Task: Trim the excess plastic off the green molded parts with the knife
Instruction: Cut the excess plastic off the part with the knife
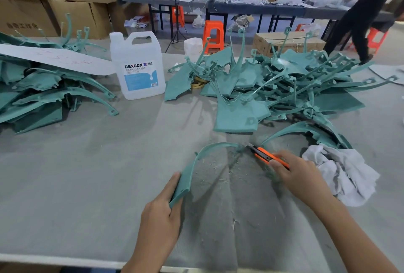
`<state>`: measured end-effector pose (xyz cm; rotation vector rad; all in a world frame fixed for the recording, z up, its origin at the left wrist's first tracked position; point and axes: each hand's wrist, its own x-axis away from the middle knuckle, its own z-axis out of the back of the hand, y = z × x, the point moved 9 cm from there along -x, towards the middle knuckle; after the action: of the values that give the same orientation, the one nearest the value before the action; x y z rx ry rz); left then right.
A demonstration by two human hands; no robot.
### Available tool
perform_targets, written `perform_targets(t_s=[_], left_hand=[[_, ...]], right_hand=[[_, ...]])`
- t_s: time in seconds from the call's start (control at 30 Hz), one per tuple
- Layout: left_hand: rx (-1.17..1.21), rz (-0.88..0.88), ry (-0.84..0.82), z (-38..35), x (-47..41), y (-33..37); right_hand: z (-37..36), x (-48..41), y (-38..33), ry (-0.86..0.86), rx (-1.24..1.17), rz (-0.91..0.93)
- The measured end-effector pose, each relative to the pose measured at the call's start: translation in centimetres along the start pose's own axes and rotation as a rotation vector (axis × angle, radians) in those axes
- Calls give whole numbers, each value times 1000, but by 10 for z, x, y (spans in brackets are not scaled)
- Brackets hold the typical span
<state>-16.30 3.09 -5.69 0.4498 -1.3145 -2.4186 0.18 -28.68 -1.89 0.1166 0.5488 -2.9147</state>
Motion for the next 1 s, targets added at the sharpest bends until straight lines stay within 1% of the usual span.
perform_targets(t_s=[0.07,0.1,0.17,0.23,0.3,0.4,0.47,0.57,0.63,0.73,0.83,0.9,0.97,1.0], left_hand=[[-22,-12,-12,-2,0,2],[-21,-11,-6,-2,0,2],[10,-3,6,-1,-2,1],[70,3,8,1,-5,1],[125,1,16,4,-8,0],[149,14,50,7,-10,-3],[145,45,38,5,-10,-7],[151,91,19,2,-10,-13],[158,77,32,4,-10,-11],[173,37,50,9,-10,-3],[166,27,42,10,-11,1],[124,16,3,5,-8,4],[129,11,10,5,-6,3],[141,12,21,6,-7,2]], right_hand=[[7,8,-8,77,-70,-2],[10,14,-13,114,-155,-17],[8,31,-29,118,-371,-26],[-1,54,-56,53,-538,30],[-13,79,-84,-36,-631,99],[-27,105,-113,-121,-692,189],[-29,113,-125,-153,-708,237],[-24,114,-136,-169,-656,288],[-19,104,-134,-119,-565,288],[-20,76,-120,-22,-426,228],[-21,44,-93,74,-270,116],[-24,23,-60,78,-157,-13],[-25,11,-26,57,-65,-133],[-23,10,-14,64,-56,-166]])
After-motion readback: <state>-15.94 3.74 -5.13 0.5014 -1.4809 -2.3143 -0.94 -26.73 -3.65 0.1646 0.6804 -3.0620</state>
